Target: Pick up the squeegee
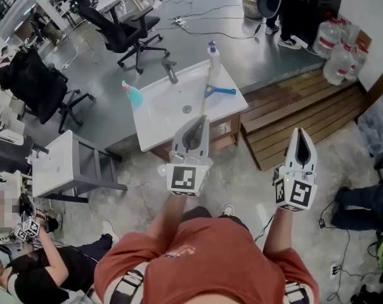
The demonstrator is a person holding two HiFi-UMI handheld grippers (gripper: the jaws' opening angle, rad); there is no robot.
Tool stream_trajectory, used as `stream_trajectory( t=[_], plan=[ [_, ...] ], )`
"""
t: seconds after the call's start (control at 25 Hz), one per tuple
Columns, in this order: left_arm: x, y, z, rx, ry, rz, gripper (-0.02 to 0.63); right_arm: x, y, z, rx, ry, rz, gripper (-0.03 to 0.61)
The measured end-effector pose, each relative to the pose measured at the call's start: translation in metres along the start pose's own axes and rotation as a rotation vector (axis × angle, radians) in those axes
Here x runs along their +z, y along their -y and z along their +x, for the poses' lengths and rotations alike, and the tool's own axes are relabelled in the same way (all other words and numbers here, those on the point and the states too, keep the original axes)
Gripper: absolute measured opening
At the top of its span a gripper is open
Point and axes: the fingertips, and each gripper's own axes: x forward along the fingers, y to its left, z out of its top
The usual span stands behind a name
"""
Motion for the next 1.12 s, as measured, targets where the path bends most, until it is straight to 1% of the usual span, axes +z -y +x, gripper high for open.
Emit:
stream_trajectory(
  t=[0.28,0.44,0.6,0.8,1.0,1.12],
  plan=[
    [-0.019,-0.012,0.027,0.01,-0.028,0.026,0.018,-0.015,0.004,0.034,0.012,-0.016,0.005,0.006],
    [-0.029,-0.024,0.044,0.021,-0.014,-0.001,0.018,-0.021,0.002,0.055,0.011,0.008,-0.003,0.006],
    [-0.045,-0.042,0.062,0.033,-0.013,-0.017,0.018,-0.032,-0.004,0.081,0.021,-0.003,-0.021,0.006],
    [-0.062,-0.078,0.095,0.051,-0.006,-0.023,0.018,-0.04,-0.02,0.132,0.044,0.004,-0.042,0.006],
    [-0.078,-0.129,0.138,0.06,-0.005,-0.024,0.018,-0.045,-0.046,0.198,0.057,0.004,-0.064,0.006],
    [-0.081,-0.157,0.168,0.06,0.007,-0.032,0.018,-0.047,-0.058,0.239,0.064,0.006,-0.075,0.006]
  ],
)
